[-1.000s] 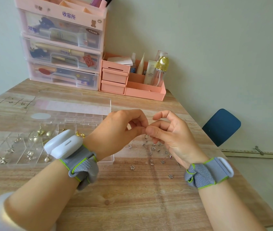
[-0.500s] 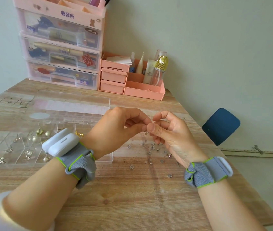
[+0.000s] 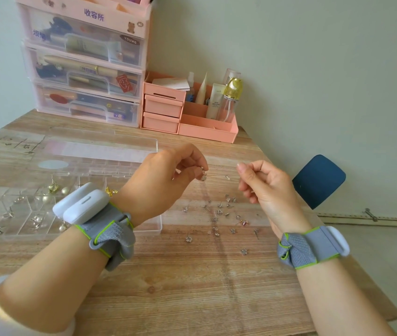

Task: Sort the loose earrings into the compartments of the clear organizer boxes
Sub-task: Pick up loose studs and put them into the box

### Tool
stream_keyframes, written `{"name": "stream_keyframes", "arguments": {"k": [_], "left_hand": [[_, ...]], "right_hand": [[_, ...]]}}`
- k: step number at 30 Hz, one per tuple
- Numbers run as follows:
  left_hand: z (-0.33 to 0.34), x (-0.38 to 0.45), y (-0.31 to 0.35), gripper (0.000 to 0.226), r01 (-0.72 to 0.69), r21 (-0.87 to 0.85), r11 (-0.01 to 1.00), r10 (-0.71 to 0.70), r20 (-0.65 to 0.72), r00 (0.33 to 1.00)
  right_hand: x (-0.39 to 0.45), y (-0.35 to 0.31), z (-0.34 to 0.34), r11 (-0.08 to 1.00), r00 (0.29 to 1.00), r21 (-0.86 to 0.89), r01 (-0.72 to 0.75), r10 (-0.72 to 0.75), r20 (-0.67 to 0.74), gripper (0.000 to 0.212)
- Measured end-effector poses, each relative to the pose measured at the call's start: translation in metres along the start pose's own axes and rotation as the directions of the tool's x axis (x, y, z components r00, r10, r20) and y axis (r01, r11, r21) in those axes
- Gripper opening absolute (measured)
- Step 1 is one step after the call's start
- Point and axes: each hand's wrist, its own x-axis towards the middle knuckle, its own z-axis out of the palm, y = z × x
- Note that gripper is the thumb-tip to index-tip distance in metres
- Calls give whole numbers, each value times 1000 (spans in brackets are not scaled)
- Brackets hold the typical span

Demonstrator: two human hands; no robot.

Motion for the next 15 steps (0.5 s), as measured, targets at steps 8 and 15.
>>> {"name": "stream_keyframes", "arguments": {"k": [8,15], "left_hand": [[-2,0,-1,12,46,-33,998,-48,-54,997],[-1,1,-1,13,44,5,999,-43,-79,996]], "right_hand": [[-2,10,2,998,999,-45,34,-35,-41,16],[-2,12,1,996,996,-77,38,-44,-80,17]]}}
